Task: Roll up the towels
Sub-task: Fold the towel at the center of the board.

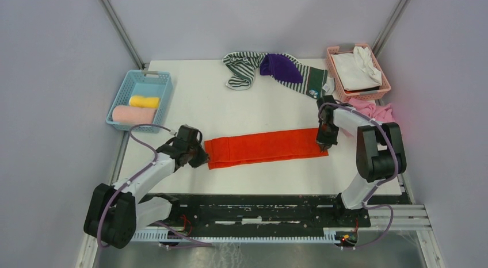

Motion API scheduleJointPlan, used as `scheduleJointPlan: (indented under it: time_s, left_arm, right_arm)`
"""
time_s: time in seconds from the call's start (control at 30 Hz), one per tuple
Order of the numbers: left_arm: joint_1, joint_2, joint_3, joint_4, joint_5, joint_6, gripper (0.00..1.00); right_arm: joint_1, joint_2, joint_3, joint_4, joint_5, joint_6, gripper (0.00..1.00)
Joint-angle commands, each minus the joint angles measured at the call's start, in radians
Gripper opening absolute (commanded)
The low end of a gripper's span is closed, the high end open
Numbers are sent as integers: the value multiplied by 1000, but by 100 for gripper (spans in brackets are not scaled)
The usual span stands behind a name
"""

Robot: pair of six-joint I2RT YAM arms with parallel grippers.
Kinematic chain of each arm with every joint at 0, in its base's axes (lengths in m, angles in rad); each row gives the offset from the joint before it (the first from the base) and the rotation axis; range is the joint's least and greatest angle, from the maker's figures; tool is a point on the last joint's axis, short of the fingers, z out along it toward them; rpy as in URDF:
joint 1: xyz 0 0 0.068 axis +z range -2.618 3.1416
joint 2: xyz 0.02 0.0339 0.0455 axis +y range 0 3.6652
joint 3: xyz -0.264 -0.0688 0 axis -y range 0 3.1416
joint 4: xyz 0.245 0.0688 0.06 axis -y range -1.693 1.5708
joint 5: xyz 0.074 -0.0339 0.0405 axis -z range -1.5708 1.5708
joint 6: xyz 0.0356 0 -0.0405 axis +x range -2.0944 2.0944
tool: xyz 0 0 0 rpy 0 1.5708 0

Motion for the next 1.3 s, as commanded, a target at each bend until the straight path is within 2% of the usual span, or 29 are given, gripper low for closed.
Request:
scheduleJointPlan:
  time_s: [0.0,0.13,0.4,0.67,0.83,0.93,1.03,1.2,1.27]
  left_arm:
    - [-71,50,5,88,-18,-72,5]
    - [-74,68,22,76,-48,-74,5]
    - [-74,27,8,-18,-100,-72,4]
    - [-75,62,-77,8,-50,-76,3]
    - [-84,77,-71,9,-64,-74,3]
    - [-83,95,-47,-13,-95,-72,3]
    - [-72,110,20,-49,-182,-48,3]
    - [74,183,145,-54,-191,53,3]
    - [86,186,220,-72,-194,82,3]
  right_arm:
    - [-3,39,-7,40,38,7,0]
    - [-4,43,-12,50,2,2,0]
    - [-3,-23,1,13,81,13,0]
    - [-3,-70,30,-22,94,13,0]
    - [-3,-83,37,-30,76,14,0]
    - [-4,-102,46,-48,63,9,0]
    - [-3,-123,53,-61,48,-2,0]
    - [-3,-120,76,-60,-28,-27,0]
    - [-3,-122,88,-68,-37,-31,0]
